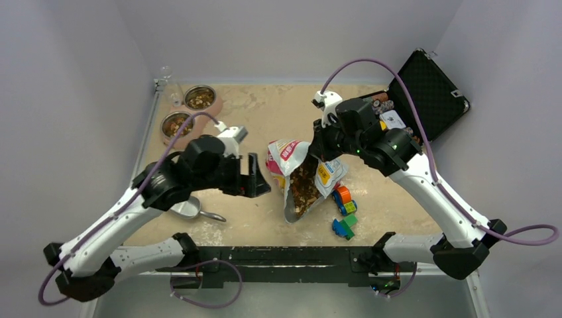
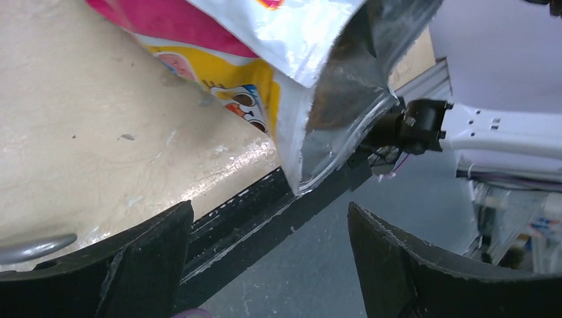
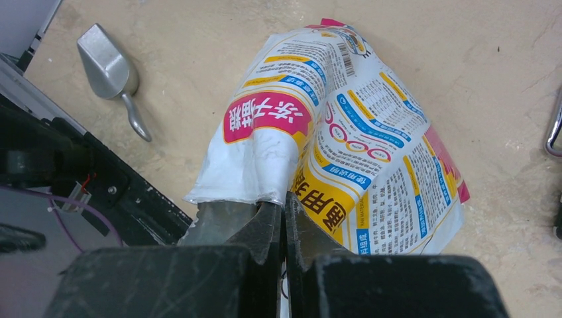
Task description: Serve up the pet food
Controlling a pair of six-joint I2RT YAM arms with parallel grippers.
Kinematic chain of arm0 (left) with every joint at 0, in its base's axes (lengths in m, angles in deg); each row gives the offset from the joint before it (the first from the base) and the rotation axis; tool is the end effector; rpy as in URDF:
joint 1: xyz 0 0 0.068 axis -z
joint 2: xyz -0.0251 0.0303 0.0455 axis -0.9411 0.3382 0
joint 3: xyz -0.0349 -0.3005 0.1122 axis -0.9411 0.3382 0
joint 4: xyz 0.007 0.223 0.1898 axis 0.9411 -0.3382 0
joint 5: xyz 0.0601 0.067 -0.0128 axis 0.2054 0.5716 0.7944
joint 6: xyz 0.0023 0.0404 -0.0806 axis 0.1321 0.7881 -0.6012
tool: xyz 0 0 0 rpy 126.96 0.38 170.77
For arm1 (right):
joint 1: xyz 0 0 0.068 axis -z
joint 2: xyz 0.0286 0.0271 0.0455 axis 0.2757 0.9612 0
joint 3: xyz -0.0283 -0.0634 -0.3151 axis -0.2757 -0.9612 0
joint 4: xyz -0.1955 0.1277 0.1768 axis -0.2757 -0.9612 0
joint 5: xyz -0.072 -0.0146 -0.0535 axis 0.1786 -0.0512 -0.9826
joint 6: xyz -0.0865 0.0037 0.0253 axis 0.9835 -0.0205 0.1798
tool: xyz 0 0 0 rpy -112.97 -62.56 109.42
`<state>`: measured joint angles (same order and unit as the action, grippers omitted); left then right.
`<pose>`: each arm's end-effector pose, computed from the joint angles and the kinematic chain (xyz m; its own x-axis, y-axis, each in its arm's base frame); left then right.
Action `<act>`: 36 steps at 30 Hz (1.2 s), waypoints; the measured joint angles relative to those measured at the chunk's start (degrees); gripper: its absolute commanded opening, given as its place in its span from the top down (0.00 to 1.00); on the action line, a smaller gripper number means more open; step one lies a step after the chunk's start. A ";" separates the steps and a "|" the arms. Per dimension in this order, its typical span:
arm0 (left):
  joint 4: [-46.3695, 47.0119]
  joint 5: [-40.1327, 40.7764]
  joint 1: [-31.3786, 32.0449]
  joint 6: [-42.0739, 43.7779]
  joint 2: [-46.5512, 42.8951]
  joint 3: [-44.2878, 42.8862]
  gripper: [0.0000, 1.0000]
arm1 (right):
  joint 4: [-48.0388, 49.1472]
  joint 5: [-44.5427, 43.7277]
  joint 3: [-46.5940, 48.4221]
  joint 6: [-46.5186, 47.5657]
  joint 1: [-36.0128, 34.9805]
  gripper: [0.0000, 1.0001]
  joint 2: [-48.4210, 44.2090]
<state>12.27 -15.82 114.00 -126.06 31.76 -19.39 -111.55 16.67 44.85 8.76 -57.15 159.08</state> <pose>0.1361 -0.1451 0.4102 -0.8399 -0.1270 -0.5277 0.2611 0.7578 -0.5979 0.2207 0.1970 0.4534 -0.5851 -0.1886 -0.7887 -0.5546 0.8027 0.2194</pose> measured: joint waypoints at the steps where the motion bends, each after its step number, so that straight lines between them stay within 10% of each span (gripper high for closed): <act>1: 0.50 1.86 3.87 0.39 2.23 -1.25 0.09 | -0.09 -0.02 0.15 0.00 0.00 1.00 0.07; 7: 1.64 8.48 11.19 -0.02 20.22 -8.11 0.17 | -0.66 0.00 0.17 -0.04 -0.07 1.00 0.02; 12: 2.19 8.35 11.13 -0.35 29.00 -9.81 0.49 | -0.81 -0.02 0.17 -0.15 -0.22 1.00 0.00; 17: 0.28 7.91 11.43 -1.60 32.81 -14.05 1.00 | -0.63 -0.81 -0.09 -0.20 -0.22 0.58 -0.46; 19: -0.57 8.72 10.91 -1.68 32.59 -14.23 1.00 | 0.13 -1.97 -2.10 0.15 -0.22 0.32 -2.82; 22: -0.72 8.48 9.73 -2.27 32.54 -14.38 1.00 | 0.74 -3.04 -9.22 2.29 -0.26 0.20 -9.79; 36: -2.32 3.69 3.10 -8.48 30.51 -15.17 1.00 | 3.28 -1.25 -26.73 15.61 -12.83 0.14 -25.49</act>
<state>9.95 -12.12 117.10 -134.54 62.27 -34.56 -108.27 15.43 18.12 24.37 -69.98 133.59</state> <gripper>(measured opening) 0.036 0.858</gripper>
